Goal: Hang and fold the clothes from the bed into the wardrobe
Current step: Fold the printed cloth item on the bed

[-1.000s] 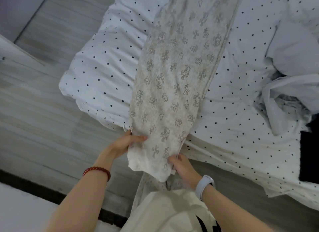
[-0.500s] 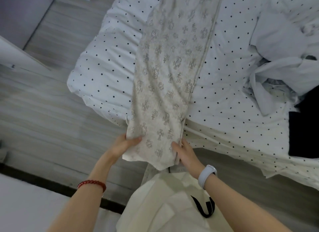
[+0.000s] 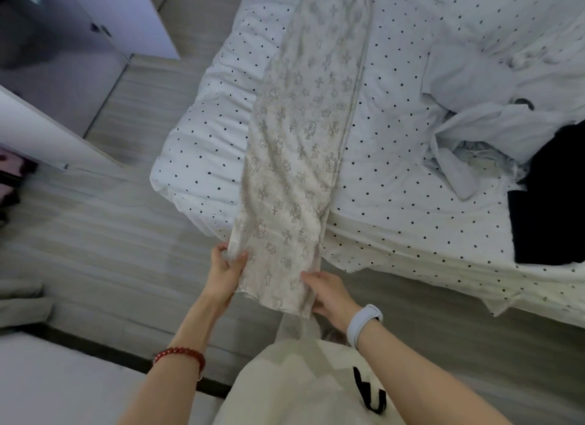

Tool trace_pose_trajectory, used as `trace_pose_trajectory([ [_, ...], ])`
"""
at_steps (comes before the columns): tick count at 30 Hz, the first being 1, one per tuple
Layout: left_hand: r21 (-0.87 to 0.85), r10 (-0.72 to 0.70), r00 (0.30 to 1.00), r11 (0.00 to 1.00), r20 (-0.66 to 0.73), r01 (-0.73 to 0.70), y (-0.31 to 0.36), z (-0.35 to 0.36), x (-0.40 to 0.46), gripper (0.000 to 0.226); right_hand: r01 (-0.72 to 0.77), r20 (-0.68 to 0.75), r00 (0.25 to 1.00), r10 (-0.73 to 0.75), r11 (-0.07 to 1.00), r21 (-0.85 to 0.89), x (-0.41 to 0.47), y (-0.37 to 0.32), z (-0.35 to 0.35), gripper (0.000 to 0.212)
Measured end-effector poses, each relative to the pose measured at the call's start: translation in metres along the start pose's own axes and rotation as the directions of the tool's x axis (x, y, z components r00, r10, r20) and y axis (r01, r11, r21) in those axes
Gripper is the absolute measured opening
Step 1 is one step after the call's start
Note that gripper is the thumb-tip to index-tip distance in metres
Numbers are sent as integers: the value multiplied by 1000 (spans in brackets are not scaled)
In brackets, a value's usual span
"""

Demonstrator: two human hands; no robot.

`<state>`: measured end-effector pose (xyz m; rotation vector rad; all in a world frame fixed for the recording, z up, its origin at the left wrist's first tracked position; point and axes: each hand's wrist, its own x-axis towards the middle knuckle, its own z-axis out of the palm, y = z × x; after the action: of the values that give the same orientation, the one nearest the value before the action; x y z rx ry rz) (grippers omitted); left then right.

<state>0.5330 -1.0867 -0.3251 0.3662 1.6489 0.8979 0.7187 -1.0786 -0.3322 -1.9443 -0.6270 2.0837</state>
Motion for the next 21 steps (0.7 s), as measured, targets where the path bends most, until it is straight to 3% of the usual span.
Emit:
trace_pose_trajectory([
  [2,62,31,999,998,-43,-28,2,2,-2,25,100,-41,994,-102,994,-54,-7,5,3,36],
  [4,99,49,997,994,-65,-42,6,-1,-7,22,240,-100,962,-254,962,-129,-18,6,3,18],
  [7,161,31,999,987,-44,-23,12,-16,-13,18,376,-160,906,-392,919,-119,-34,8,3,25],
  [10,228,-21,999,973,-29,27,13,-31,-15,22,312,-241,914,-325,946,-92,-39,12,1,17],
  [13,343,-84,996,936,18,72,16,-40,-16,19,199,-328,932,-157,975,98,-50,15,7,3],
  [14,373,-78,996,926,35,60,17,-42,-16,19,192,-350,927,-136,973,131,-53,17,11,11],
  [17,414,-13,997,910,71,-18,25,-44,-16,13,283,-378,900,-217,950,128,-62,23,20,25],
  [21,405,12,968,907,251,-116,48,-55,-22,17,390,-381,852,-358,921,8,-75,17,28,20],
])
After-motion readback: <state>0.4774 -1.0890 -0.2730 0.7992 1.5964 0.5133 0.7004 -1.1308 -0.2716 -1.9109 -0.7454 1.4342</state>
